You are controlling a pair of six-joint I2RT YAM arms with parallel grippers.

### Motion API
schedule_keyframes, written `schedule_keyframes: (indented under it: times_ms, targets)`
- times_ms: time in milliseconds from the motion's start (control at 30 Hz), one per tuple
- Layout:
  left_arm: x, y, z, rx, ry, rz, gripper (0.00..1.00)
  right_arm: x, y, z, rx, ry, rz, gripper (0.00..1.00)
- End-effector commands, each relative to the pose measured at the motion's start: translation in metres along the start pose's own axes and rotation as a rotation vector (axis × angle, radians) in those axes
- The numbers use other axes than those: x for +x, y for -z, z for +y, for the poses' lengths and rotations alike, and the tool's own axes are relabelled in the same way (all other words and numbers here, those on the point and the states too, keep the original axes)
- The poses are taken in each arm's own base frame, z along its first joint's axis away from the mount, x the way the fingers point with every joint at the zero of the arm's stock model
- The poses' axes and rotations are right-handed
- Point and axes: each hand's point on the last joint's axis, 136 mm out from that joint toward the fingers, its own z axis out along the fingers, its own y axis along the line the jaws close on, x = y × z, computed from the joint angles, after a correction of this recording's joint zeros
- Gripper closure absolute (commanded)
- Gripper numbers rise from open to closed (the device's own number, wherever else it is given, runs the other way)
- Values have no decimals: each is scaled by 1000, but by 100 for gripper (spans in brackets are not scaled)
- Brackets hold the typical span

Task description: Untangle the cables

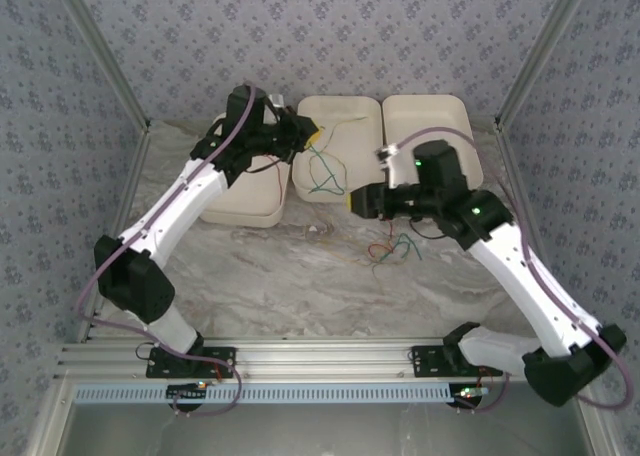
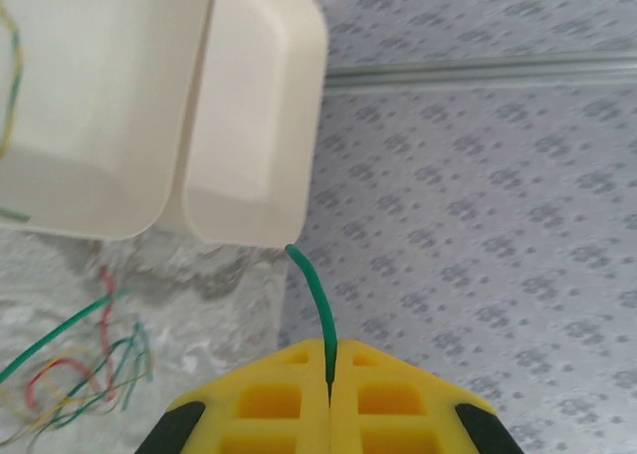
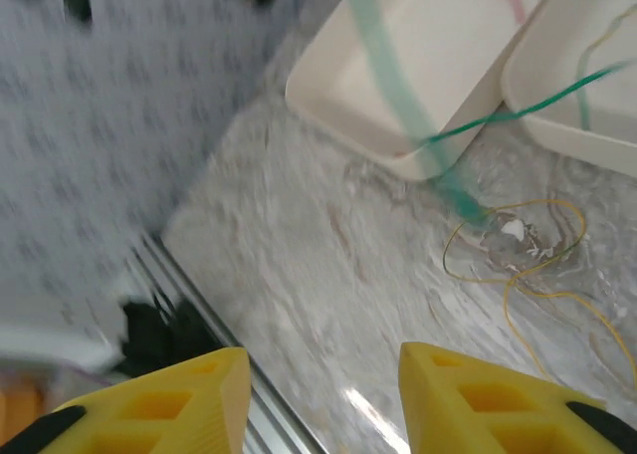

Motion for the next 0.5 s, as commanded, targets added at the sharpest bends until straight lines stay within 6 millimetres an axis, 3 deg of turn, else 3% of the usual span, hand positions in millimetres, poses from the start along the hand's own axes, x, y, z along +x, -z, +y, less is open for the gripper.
schedule_keyframes:
  times_ms: [0, 100, 233, 333, 467]
  targets:
    - [-16, 12, -46, 187, -22, -95, 100, -11, -1, -34, -9, -396, -95, 49]
    - [-19, 16, -54, 230, -33, -116, 100, -26, -5, -52, -30, -601, -187, 45]
    - [-18, 13, -50, 245, -9, -109, 100, -45, -16, -62, -41, -751, -279, 34]
    - [-16, 13, -50, 271, 16, -102, 100, -55, -31, -76, -96, -842, -343, 32]
    - [-12, 14, -49, 267, 12, -86, 100, -72, -44, -87, -69, -804, -333, 32]
